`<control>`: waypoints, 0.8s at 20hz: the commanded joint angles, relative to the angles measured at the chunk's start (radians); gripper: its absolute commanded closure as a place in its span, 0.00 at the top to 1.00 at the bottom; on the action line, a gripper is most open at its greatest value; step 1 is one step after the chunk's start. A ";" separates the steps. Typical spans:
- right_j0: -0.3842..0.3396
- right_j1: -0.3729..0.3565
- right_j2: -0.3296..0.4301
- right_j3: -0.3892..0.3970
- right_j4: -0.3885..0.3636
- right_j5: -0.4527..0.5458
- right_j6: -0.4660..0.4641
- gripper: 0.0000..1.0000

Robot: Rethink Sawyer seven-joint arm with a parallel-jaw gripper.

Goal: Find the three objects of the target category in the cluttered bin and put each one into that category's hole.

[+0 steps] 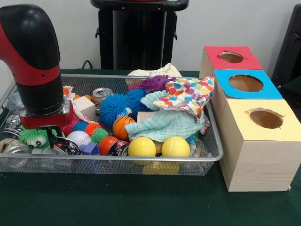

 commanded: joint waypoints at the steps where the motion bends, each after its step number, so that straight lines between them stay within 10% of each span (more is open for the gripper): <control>1: -0.005 0.114 0.069 -0.091 -0.054 -0.012 -0.291 0.00; 16: -0.077 0.285 0.065 -0.050 -0.113 -0.175 -0.235 0.00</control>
